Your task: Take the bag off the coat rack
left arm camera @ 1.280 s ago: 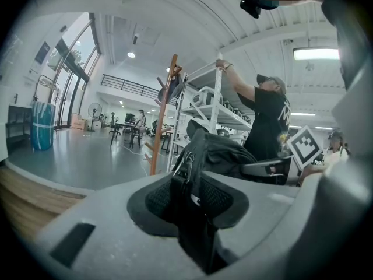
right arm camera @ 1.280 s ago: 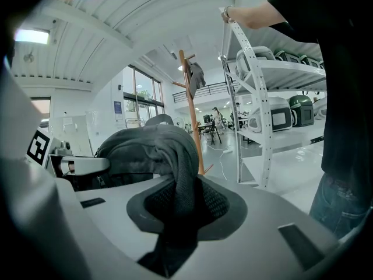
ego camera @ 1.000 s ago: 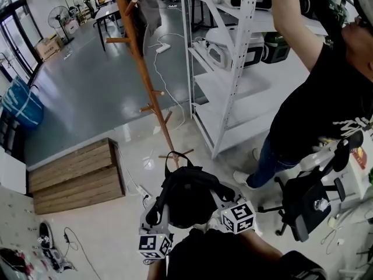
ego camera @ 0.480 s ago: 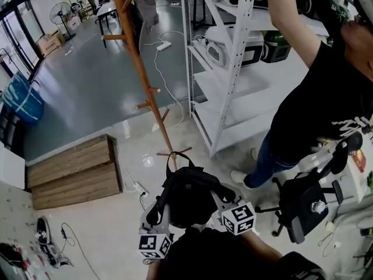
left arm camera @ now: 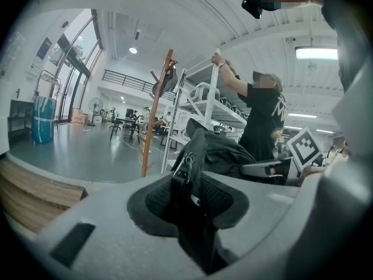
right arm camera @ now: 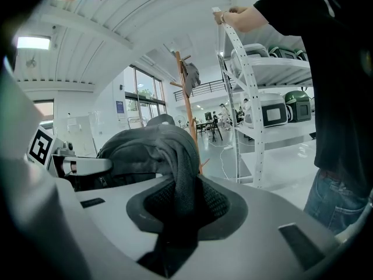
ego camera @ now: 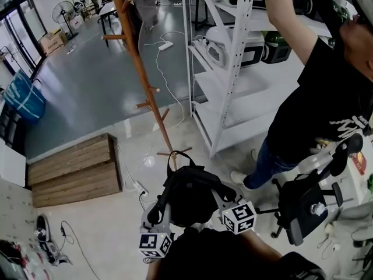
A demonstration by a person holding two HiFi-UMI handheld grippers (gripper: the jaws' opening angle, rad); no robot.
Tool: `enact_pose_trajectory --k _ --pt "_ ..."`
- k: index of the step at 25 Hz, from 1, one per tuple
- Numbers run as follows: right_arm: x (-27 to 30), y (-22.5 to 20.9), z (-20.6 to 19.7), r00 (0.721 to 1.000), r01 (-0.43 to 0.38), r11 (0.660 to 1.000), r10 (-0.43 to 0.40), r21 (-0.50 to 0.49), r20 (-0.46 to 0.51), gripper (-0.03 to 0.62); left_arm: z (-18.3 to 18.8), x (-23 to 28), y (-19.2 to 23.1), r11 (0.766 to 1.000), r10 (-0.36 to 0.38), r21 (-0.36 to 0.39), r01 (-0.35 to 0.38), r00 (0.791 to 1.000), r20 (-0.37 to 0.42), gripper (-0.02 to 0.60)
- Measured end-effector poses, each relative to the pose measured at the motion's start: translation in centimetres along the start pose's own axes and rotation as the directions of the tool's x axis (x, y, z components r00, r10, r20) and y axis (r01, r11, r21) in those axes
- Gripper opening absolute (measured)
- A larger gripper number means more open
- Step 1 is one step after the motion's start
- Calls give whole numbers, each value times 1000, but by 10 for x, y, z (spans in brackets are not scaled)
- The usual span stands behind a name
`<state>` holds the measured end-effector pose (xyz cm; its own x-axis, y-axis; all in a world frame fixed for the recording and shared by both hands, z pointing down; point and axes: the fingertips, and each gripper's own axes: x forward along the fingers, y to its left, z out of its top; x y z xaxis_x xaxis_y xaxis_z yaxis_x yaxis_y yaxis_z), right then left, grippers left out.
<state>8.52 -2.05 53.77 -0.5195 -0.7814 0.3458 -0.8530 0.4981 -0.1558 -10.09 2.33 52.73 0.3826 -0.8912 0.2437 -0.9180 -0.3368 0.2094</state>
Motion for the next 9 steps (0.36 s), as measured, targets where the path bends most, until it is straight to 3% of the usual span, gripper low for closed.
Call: enact_pose_trajectory --k 9 --pt "-2 -1 -4 1000 -2 1000 2 6 -7 86 -1 0 -3 1000 -9 7 9 1000 -2 101"
